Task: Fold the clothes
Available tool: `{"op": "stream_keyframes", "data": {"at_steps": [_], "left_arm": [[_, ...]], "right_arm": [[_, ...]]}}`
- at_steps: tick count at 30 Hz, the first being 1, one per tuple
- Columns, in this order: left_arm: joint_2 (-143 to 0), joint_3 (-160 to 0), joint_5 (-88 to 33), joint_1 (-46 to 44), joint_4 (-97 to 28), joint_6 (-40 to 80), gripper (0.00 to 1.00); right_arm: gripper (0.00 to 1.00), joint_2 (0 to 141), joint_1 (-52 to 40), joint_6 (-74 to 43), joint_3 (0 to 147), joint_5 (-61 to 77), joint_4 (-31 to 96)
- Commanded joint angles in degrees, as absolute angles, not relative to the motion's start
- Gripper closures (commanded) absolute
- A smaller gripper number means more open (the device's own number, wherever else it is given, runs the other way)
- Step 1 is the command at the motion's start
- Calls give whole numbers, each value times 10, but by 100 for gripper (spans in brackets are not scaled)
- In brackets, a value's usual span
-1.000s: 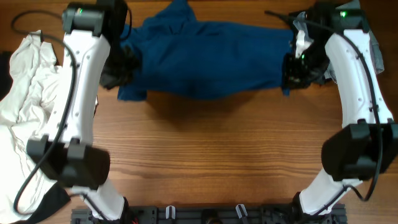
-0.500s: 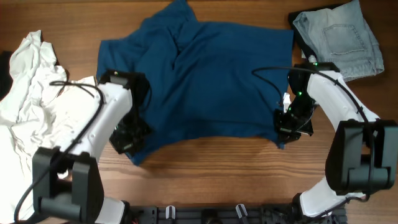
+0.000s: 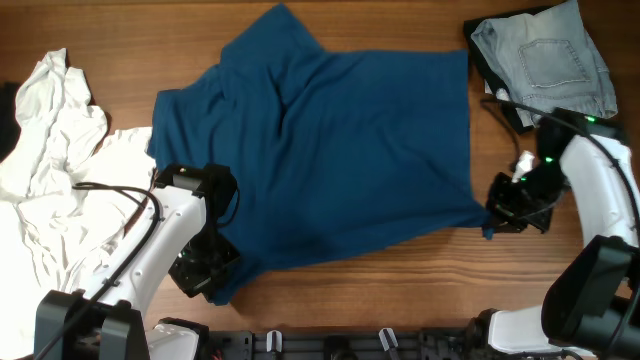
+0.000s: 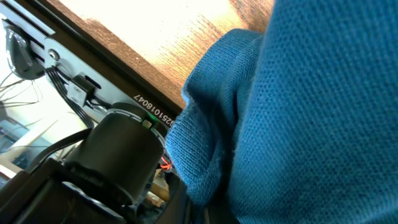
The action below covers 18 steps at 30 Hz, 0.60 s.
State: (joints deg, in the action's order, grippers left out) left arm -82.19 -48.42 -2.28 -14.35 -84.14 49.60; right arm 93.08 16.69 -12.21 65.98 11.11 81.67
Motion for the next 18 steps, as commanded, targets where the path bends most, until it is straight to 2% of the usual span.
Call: {"op": "stream_keyframes", "data": {"at_steps": [1, 8, 14, 18], "left_arm": [[-812, -478, -32, -146, -834, 515, 96], [-812, -478, -40, -146, -833, 515, 96], [-812, -472, -57, -164, -818, 532, 96], [-813, -458, -60, -193, -785, 554, 96]], "right_arm": [[96, 917, 206, -134, 657, 126, 818], [96, 917, 206, -135, 643, 127, 831], [96, 916, 206, -135, 618, 183, 848], [96, 913, 206, -140, 550, 203, 801]]}}
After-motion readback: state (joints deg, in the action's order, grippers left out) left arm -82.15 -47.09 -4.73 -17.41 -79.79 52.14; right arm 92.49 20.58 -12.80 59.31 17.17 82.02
